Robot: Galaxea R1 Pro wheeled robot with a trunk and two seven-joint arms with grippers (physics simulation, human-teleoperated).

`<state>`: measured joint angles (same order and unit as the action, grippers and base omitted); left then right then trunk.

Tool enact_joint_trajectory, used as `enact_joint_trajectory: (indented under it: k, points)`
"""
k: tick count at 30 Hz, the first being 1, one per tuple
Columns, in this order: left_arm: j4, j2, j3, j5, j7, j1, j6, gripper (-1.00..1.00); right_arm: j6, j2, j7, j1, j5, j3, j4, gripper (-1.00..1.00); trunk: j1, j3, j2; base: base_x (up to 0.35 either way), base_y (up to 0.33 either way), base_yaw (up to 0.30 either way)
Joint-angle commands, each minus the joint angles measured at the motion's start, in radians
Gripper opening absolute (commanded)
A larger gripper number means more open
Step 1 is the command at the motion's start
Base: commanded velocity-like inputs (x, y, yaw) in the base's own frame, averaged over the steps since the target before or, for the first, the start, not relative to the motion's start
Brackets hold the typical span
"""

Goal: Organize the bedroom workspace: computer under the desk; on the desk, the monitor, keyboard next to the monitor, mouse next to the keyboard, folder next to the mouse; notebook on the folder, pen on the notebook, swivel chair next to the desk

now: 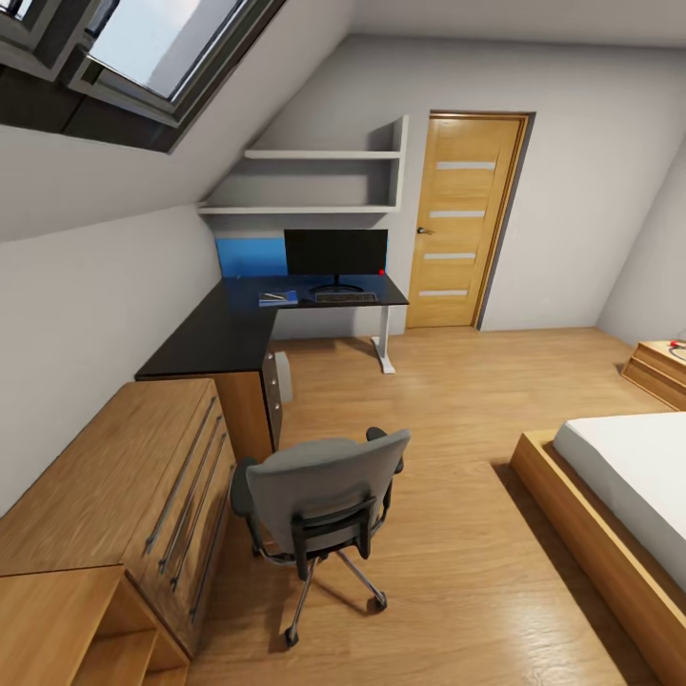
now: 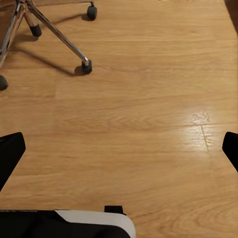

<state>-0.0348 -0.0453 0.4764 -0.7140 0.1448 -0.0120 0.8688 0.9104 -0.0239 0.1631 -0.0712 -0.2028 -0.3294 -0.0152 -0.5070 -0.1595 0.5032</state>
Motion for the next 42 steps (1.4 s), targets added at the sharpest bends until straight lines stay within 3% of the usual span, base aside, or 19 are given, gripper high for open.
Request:
enact_joint_trajectory:
  k: [1, 7, 8, 11, 12, 13, 17, 20, 25, 27, 31, 34, 36, 42]
  points:
    - [-0.002, 0.000, 0.009, 0.000, 0.010, 0.000, -0.002, 1.00, 0.004, 0.000, 0.003, -0.001, -0.007, -0.009, -0.002, 1.00, -0.004, -0.005, 0.009, 0.000, 0.000, 0.000]
    - [-0.020, 0.002, 0.008, -0.003, 0.011, 0.000, -0.071, 1.00, 0.003, 0.002, 0.002, -0.001, -0.007, -0.008, 0.000, 1.00, -0.027, -0.024, 0.051, 0.000, 0.000, 0.000]
    - [-0.213, 0.029, 0.007, -0.005, 0.052, -0.002, -0.287, 1.00, -0.083, 0.013, 0.004, -0.003, -0.010, -0.004, 0.058, 1.00, -0.031, -0.027, 0.058, 0.000, 0.000, 0.000]
    - [-0.252, 0.035, 0.007, -0.005, 0.082, 0.005, -0.340, 1.00, -0.123, 0.021, 0.006, -0.004, -0.013, -0.003, 0.108, 1.00, -0.043, -0.036, 0.079, 0.000, 0.000, 0.000]
    - [-0.346, 0.040, 0.006, -0.001, 0.158, 0.055, -0.521, 1.00, -0.227, 0.028, 0.016, -0.012, -0.016, 0.000, 0.247, 1.00, -0.047, -0.039, 0.086, 0.000, 0.000, 0.000]
    - [-0.369, 0.040, 0.006, 0.001, 0.169, 0.073, -0.577, 1.00, -0.256, 0.029, 0.020, -0.022, -0.016, 0.001, 0.277, 1.00, -0.050, -0.042, 0.093, 0.000, 0.000, 0.000]
    - [-0.415, 0.037, 0.005, 0.003, 0.184, 0.127, -0.694, 1.00, -0.325, 0.027, 0.033, -0.091, -0.018, 0.002, 0.319, 1.00, -0.066, -0.055, 0.121, 0.000, 0.000, 0.000]
    - [-0.433, 0.028, 0.005, -0.001, 0.189, 0.200, -0.774, 1.00, -0.396, 0.025, 0.041, -0.184, -0.020, 0.002, 0.330, 1.00, -0.077, -0.064, 0.142, 0.000, 0.000, 0.000]
    - [-0.432, 0.023, 0.005, -0.007, 0.187, 0.267, -0.833, 1.00, -0.441, 0.024, 0.044, -0.252, -0.034, 0.003, 0.325, 1.00, -0.096, -0.080, 0.177, 0.000, 0.000, 0.000]
    - [-0.376, 0.020, 0.005, -0.008, 0.183, 0.285, -0.846, 1.00, -0.443, 0.025, 0.044, -0.270, -0.055, 0.004, 0.279, 1.00, -0.104, -0.086, 0.191, 0.000, 0.000, 0.000]
    - [-0.304, 0.020, 0.005, -0.005, 0.181, 0.291, -0.835, 1.00, -0.405, 0.025, 0.042, -0.276, -0.063, 0.002, 0.220, 1.00, -0.119, -0.099, 0.219, 0.000, 0.000, 0.000]
    - [-0.274, 0.022, 0.003, -0.007, 0.181, 0.293, -0.793, 1.00, -0.322, 0.018, 0.040, -0.278, -0.066, -0.001, 0.189, 1.00, -0.131, -0.108, 0.240, 0.000, 0.000, 0.000]
    - [-0.263, 0.023, 0.003, -0.006, 0.180, 0.294, -0.768, 1.00, -0.263, -0.002, 0.040, -0.278, -0.067, -0.001, 0.165, 1.00, -0.139, -0.114, 0.254, 0.000, 0.000, 0.000]
    - [-0.258, 0.019, 0.011, -0.001, 0.180, 0.294, -0.757, 1.00, -0.234, -0.016, 0.039, -0.279, -0.069, -0.002, 0.136, 1.00, -0.162, -0.133, 0.296, 0.000, 0.000, 0.001]
